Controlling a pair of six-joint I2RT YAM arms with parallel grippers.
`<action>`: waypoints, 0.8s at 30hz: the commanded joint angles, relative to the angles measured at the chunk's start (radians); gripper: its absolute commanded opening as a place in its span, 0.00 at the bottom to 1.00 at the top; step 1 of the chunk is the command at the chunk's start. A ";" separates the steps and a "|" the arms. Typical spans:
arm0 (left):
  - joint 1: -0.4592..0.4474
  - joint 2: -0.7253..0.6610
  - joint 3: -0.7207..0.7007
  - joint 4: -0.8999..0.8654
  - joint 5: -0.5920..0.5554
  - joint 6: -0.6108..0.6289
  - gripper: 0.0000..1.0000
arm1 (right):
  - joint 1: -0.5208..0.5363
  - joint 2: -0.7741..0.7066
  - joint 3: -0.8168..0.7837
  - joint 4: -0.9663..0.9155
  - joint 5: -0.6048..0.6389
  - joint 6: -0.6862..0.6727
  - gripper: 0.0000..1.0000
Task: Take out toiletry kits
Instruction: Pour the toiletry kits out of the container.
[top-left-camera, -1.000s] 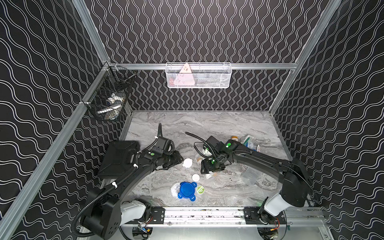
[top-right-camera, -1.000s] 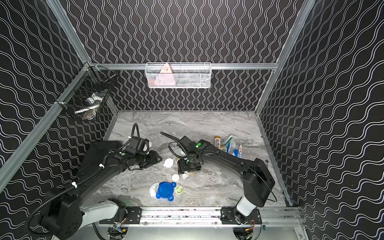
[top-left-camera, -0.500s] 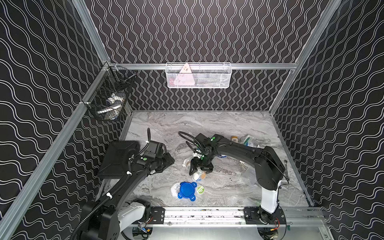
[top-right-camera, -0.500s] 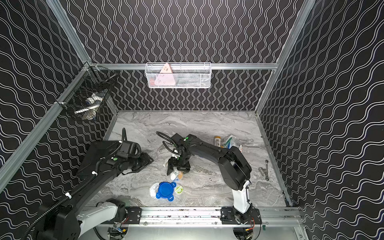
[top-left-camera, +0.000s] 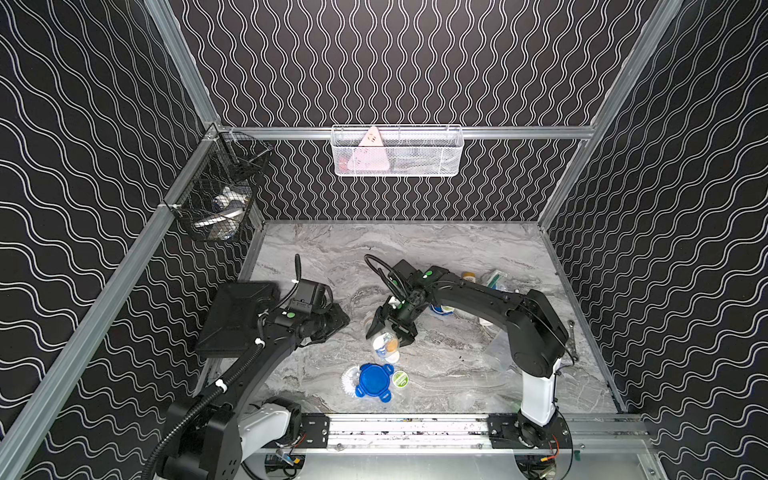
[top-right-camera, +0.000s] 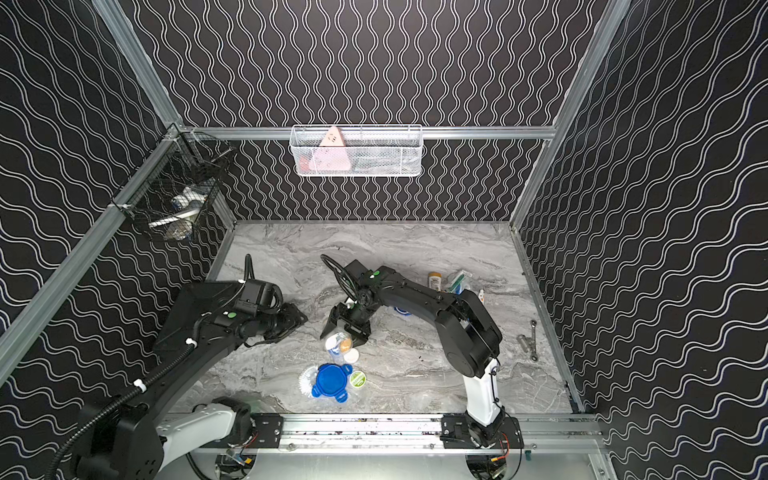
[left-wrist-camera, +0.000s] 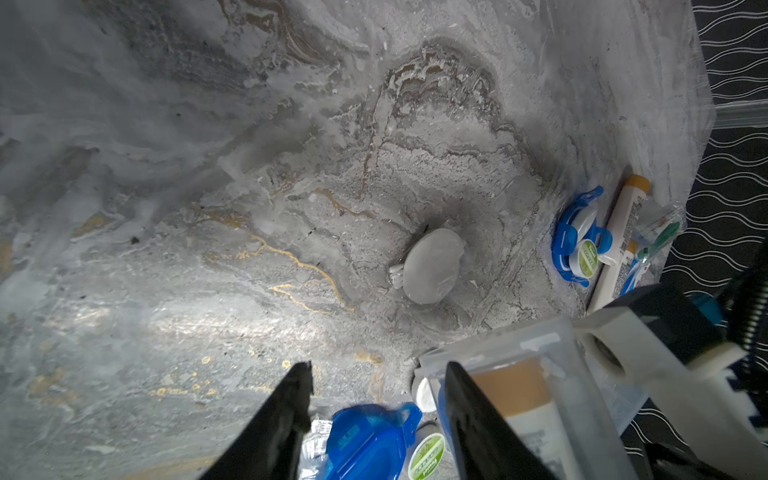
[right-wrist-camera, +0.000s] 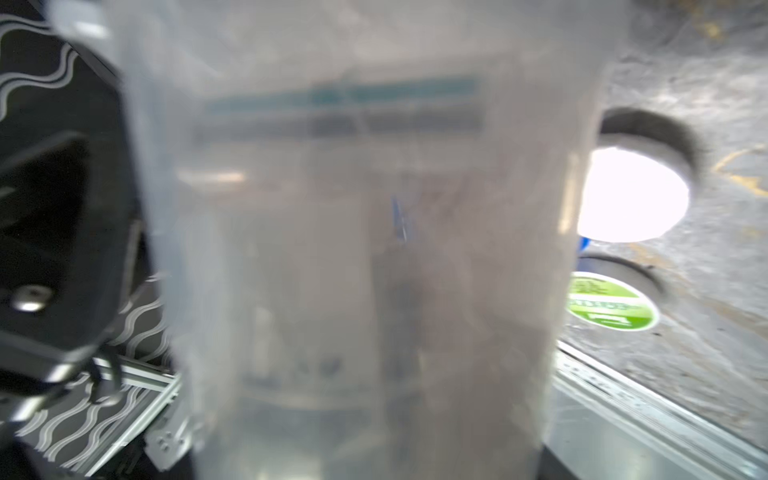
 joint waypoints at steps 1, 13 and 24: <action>0.003 -0.001 -0.004 0.017 0.005 -0.002 0.55 | 0.001 0.017 0.032 0.044 -0.008 0.031 0.63; 0.021 0.032 -0.021 0.040 0.051 0.008 0.54 | 0.007 -0.013 -0.053 0.149 -0.020 0.128 0.56; 0.024 0.030 -0.028 0.038 0.033 0.017 0.55 | 0.001 0.000 -0.006 0.036 -0.002 0.057 0.56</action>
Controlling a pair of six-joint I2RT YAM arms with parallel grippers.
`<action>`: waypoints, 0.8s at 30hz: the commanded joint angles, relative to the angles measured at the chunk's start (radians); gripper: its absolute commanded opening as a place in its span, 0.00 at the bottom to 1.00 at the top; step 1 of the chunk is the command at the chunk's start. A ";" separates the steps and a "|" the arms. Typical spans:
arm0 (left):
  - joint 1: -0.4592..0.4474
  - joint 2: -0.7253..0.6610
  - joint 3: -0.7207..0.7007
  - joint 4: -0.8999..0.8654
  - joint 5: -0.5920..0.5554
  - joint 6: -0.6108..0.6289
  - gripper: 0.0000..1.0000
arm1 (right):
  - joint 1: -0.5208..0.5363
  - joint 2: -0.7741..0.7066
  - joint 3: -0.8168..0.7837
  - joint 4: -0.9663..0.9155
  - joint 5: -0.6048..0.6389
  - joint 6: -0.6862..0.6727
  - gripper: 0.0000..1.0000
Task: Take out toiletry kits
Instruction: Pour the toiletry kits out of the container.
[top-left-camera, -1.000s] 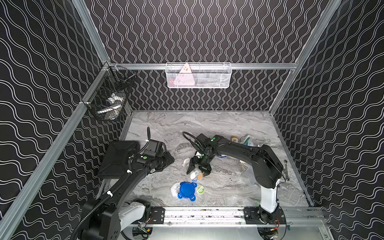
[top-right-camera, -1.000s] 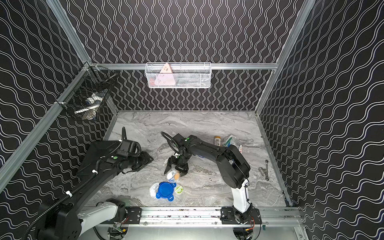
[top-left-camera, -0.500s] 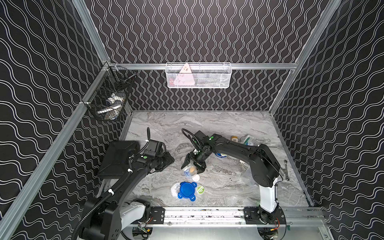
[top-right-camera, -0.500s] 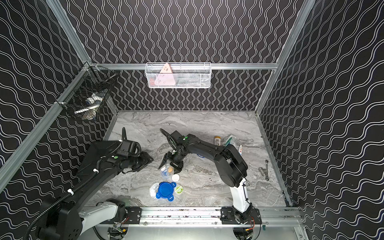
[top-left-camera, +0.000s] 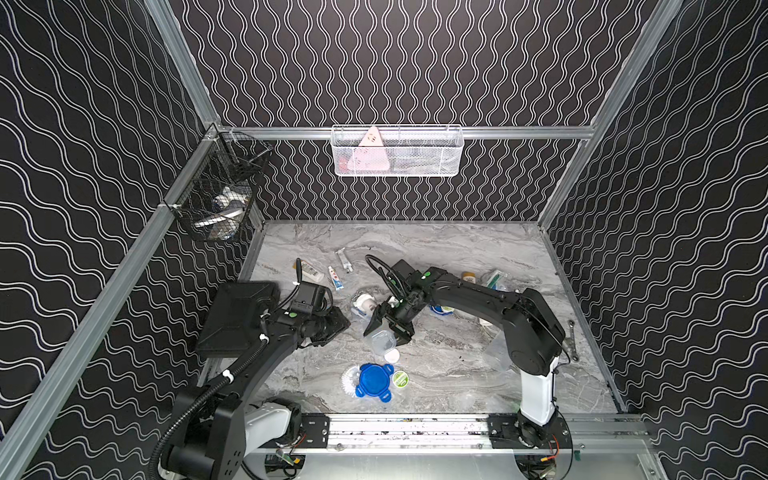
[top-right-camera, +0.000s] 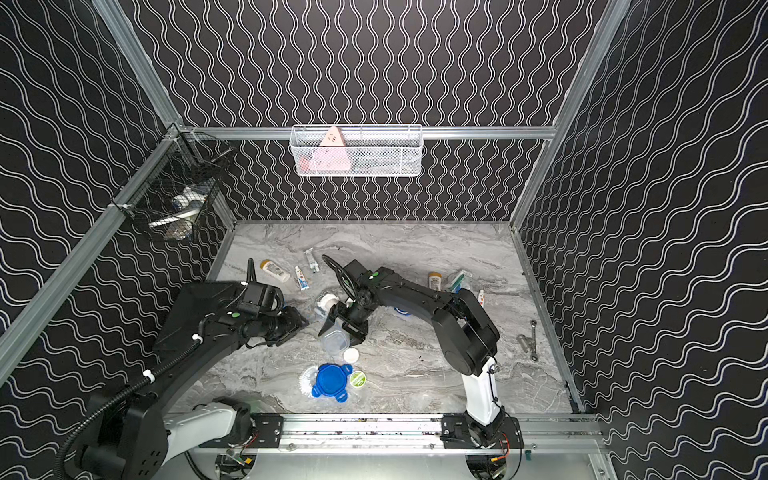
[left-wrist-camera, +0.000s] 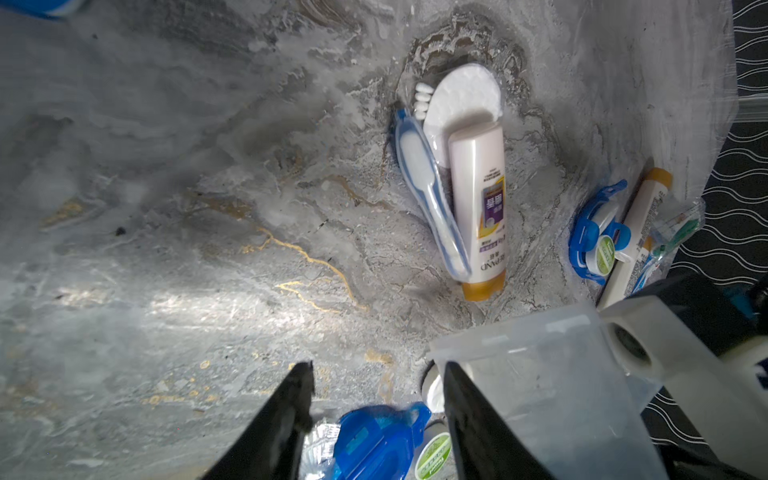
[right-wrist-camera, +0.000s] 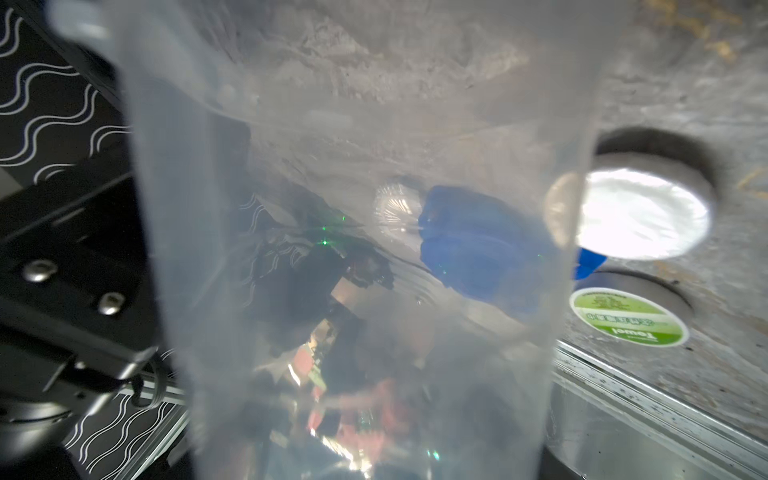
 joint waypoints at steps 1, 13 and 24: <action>0.003 -0.004 0.008 0.005 -0.006 0.014 0.55 | 0.005 -0.028 0.010 -0.010 0.004 0.001 0.56; 0.005 -0.019 0.039 -0.044 -0.023 0.036 0.55 | 0.031 -0.098 -0.015 0.057 0.059 0.002 0.58; 0.005 -0.032 0.066 -0.076 -0.005 0.070 0.57 | 0.066 -0.105 0.009 0.004 0.192 -0.089 0.59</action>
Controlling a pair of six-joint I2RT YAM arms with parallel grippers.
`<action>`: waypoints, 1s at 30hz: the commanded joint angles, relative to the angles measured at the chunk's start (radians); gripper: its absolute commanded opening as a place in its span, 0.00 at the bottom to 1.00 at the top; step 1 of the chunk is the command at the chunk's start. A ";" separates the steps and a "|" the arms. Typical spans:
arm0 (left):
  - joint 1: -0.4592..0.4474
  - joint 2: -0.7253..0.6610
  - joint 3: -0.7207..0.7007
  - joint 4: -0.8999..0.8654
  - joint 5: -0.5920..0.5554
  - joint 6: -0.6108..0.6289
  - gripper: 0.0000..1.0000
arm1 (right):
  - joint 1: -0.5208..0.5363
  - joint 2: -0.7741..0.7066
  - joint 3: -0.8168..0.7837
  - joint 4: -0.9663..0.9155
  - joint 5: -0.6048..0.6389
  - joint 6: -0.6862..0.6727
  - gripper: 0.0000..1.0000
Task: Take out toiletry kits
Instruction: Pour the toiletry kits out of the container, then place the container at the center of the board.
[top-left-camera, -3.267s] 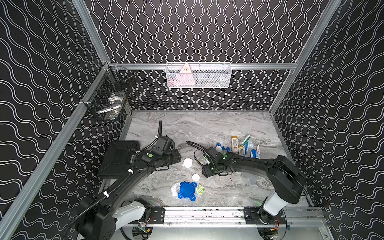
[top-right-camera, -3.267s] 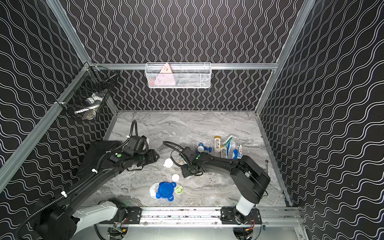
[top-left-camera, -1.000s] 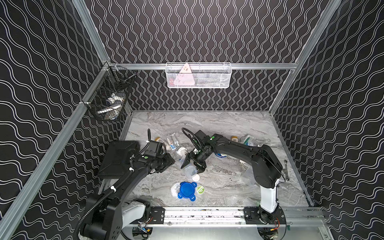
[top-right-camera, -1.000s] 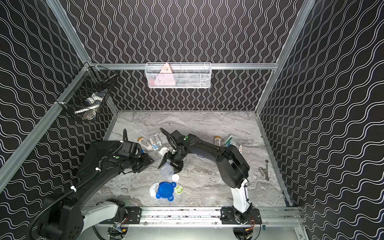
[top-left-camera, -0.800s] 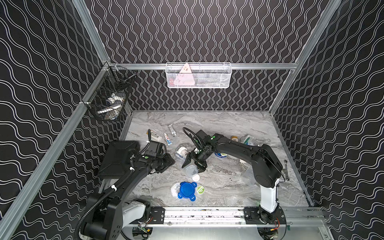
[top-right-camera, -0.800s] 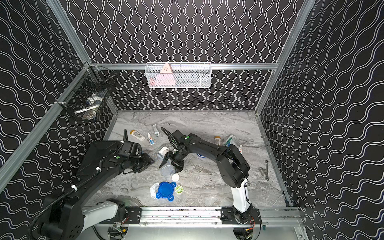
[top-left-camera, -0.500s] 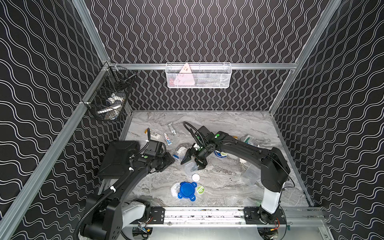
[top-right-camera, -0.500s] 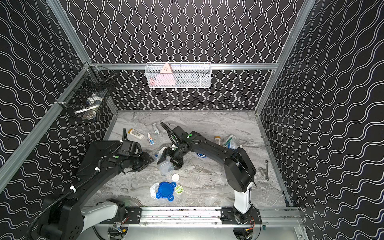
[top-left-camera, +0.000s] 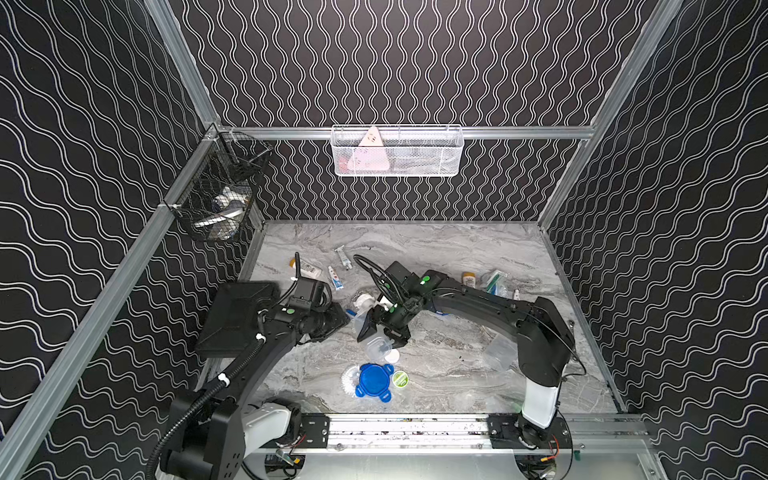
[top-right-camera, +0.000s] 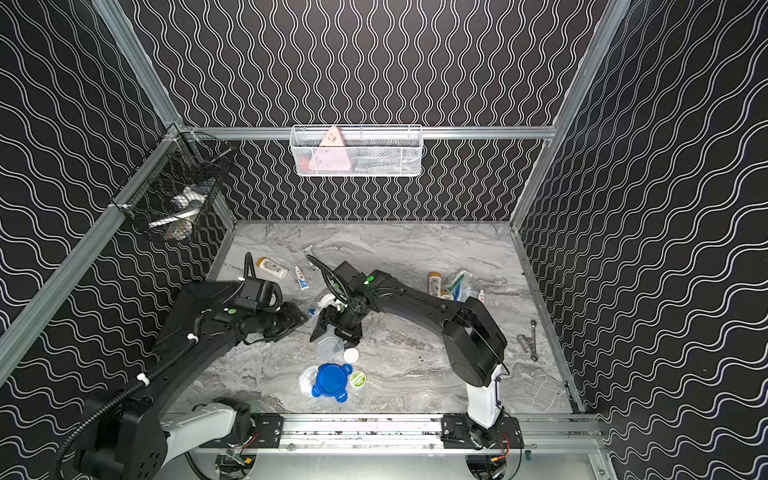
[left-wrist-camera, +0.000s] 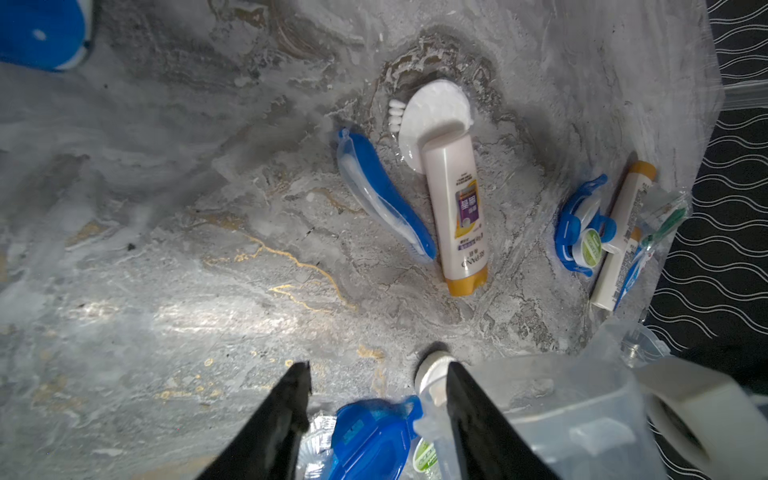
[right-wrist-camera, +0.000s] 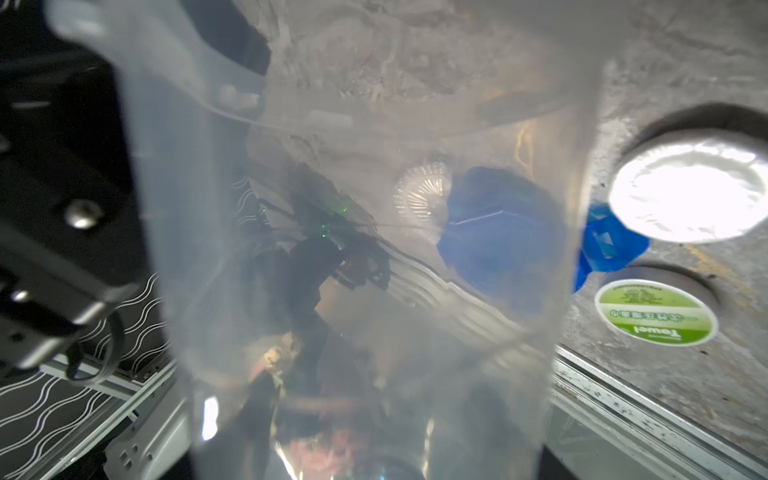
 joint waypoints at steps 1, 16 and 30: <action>0.002 -0.015 0.004 -0.020 0.008 0.015 0.57 | -0.002 -0.016 -0.034 0.033 0.061 -0.016 0.59; 0.002 -0.144 0.017 -0.071 -0.036 0.084 0.59 | 0.106 -0.263 -0.153 0.213 0.710 -0.339 0.59; 0.002 -0.187 0.014 -0.142 -0.068 0.138 0.58 | -0.074 -0.128 -0.330 0.453 0.940 -0.650 0.62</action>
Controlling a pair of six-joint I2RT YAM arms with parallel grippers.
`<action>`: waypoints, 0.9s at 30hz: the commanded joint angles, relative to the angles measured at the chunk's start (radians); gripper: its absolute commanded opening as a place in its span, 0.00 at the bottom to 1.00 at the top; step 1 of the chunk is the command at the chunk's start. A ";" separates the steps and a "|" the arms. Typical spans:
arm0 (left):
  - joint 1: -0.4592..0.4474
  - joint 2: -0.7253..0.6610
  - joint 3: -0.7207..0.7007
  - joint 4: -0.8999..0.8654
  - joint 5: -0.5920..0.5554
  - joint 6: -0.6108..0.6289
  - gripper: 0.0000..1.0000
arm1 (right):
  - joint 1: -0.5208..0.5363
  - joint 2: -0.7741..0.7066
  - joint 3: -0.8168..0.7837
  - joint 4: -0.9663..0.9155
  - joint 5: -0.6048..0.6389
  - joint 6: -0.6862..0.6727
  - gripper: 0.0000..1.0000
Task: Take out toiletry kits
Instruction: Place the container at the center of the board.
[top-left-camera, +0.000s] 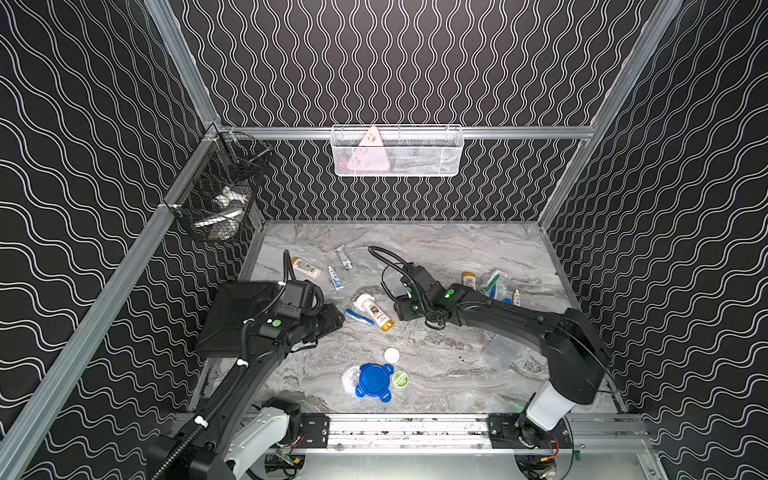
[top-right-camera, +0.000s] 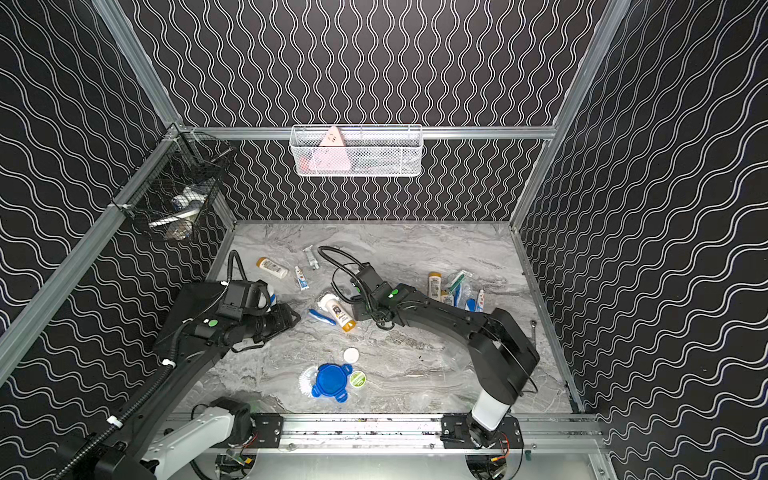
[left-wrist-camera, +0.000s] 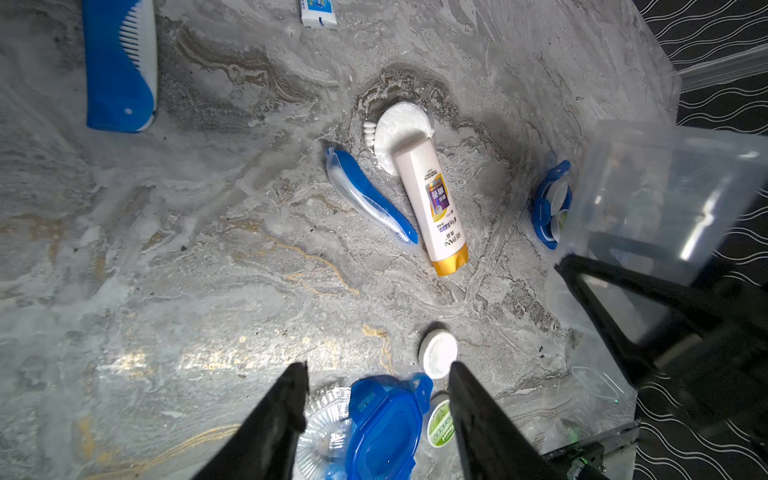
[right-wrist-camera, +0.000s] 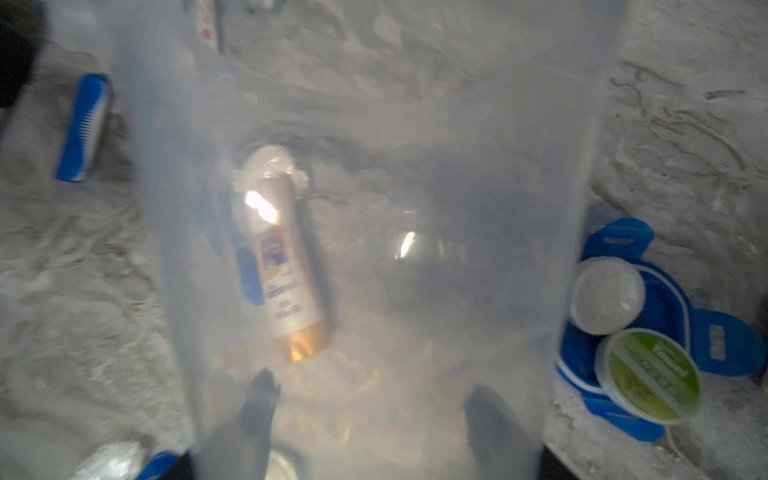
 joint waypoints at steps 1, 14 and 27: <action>0.002 -0.012 -0.003 -0.033 -0.030 0.035 0.58 | -0.007 0.056 0.004 0.083 0.030 -0.089 0.62; 0.002 -0.018 0.007 -0.044 -0.042 0.049 0.59 | 0.109 0.293 0.146 0.045 -0.043 -0.143 0.61; 0.002 -0.002 0.008 -0.043 -0.042 0.054 0.58 | 0.102 0.275 0.205 -0.009 0.005 -0.121 0.94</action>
